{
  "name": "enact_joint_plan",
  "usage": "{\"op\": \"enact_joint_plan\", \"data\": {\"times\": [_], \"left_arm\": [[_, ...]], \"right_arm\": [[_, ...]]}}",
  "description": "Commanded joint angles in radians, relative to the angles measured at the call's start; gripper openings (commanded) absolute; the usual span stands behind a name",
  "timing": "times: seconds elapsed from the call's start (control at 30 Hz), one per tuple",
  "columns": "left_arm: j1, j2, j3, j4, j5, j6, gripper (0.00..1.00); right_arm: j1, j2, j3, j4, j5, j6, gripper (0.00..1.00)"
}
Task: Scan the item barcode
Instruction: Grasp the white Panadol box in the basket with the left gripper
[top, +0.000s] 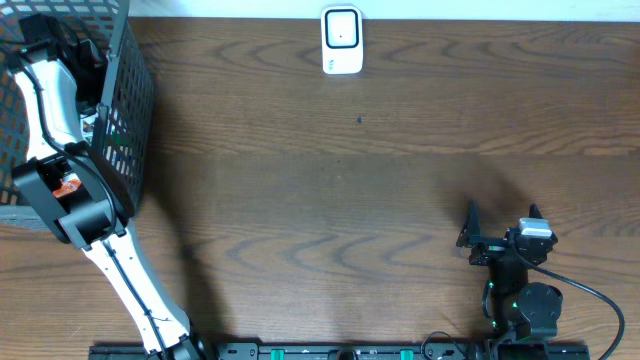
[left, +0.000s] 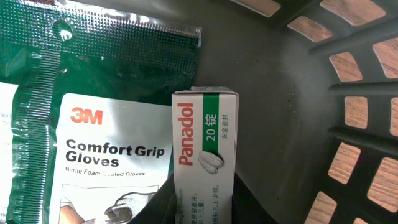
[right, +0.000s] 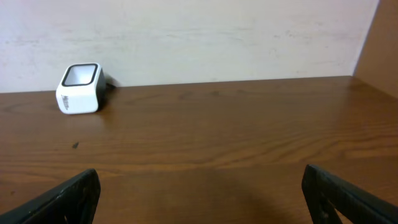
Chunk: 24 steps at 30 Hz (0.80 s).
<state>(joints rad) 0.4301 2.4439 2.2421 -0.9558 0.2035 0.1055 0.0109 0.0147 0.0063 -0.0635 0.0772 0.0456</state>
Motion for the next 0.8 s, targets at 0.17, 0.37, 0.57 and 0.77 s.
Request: {"op": "enact_joint_plan", "data": {"times": [0.17, 0.37, 0.57, 0.77], "left_arm": [[-0.003, -0.175, 0.003, 0.019, -0.086, -0.010, 0.21], [-0.003, -0.338, 0.003, 0.018, -0.112, -0.017, 0.21], [-0.005, -0.570, 0.003, 0.023, -0.110, -0.122, 0.21], [-0.064, -0.784, 0.003, -0.042, -0.099, -0.176, 0.21]], "right_arm": [[0.010, -0.005, -0.001, -0.004, 0.000, 0.013, 0.99], [0.010, -0.005, -0.001, -0.004, 0.000, 0.013, 0.99], [0.010, -0.005, -0.001, -0.004, 0.000, 0.013, 0.99], [0.010, -0.005, -0.001, -0.004, 0.000, 0.013, 0.99]]}}
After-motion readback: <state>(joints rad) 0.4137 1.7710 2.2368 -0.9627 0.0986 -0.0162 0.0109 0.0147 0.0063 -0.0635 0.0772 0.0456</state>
